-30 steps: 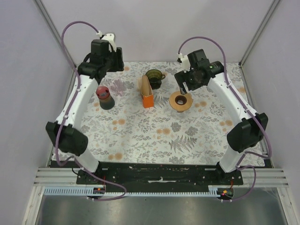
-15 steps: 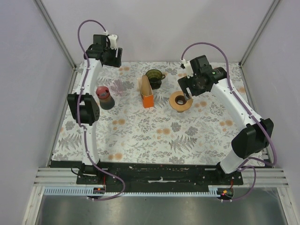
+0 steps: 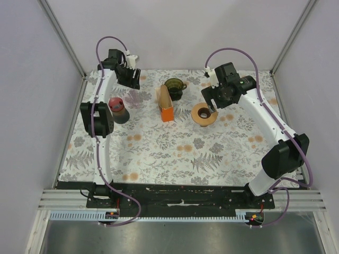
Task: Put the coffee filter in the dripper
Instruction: Pick up the coffee dripper from the center of the board.
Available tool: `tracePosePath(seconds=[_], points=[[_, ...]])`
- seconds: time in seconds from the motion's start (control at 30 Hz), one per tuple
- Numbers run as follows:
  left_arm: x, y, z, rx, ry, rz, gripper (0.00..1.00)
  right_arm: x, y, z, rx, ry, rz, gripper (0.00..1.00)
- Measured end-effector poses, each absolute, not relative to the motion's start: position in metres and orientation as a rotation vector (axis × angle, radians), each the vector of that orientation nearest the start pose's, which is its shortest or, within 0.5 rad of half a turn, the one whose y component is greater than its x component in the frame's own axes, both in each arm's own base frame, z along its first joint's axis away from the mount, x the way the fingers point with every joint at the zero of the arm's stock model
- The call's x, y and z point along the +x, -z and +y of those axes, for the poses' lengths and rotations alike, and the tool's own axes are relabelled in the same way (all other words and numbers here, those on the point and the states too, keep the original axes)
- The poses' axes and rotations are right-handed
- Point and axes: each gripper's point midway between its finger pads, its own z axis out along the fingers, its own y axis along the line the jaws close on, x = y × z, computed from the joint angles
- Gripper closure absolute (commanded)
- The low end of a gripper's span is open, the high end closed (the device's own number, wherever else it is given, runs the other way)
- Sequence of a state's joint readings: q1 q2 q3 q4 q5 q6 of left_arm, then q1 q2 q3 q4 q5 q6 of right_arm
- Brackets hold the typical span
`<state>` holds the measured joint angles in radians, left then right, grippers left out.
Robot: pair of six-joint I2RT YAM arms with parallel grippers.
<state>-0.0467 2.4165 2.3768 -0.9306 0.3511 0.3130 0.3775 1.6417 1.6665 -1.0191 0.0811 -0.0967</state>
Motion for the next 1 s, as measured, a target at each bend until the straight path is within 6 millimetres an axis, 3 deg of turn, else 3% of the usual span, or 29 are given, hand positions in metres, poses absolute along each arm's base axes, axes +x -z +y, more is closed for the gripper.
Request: tracePosePath(seconds=[0.07,0.37,0.53,0.67,0.87,0.93,1.0], points=[[0.566,-0.115,-0.073,0.584,0.336,2.422,0.41,0.363,-0.212,0.124,-0.571,-0.003,2.496,0.12],[0.546,-0.105,-0.082,0.681,0.450,2.449,0.51,0.363,-0.212,0.122,-0.568,0.009,2.496,0.12],[0.529,-0.098,-0.087,0.758,0.518,2.475,0.98,0.362,-0.211,0.121,-0.568,0.016,2.502,0.12],[0.515,-0.106,-0.100,0.777,0.631,2.462,0.98,0.362,-0.212,0.120,-0.565,0.024,2.501,0.12],[0.512,-0.115,-0.107,0.863,0.622,2.415,0.98,0.359,-0.219,0.120,-0.562,0.016,2.489,0.11],[0.509,-0.126,-0.110,0.904,0.602,2.385,0.98,0.359,-0.228,0.122,-0.558,-0.006,2.473,0.11],[0.506,-0.149,-0.112,0.964,0.550,2.325,0.98,0.363,-0.242,0.126,-0.546,-0.026,2.437,0.10]])
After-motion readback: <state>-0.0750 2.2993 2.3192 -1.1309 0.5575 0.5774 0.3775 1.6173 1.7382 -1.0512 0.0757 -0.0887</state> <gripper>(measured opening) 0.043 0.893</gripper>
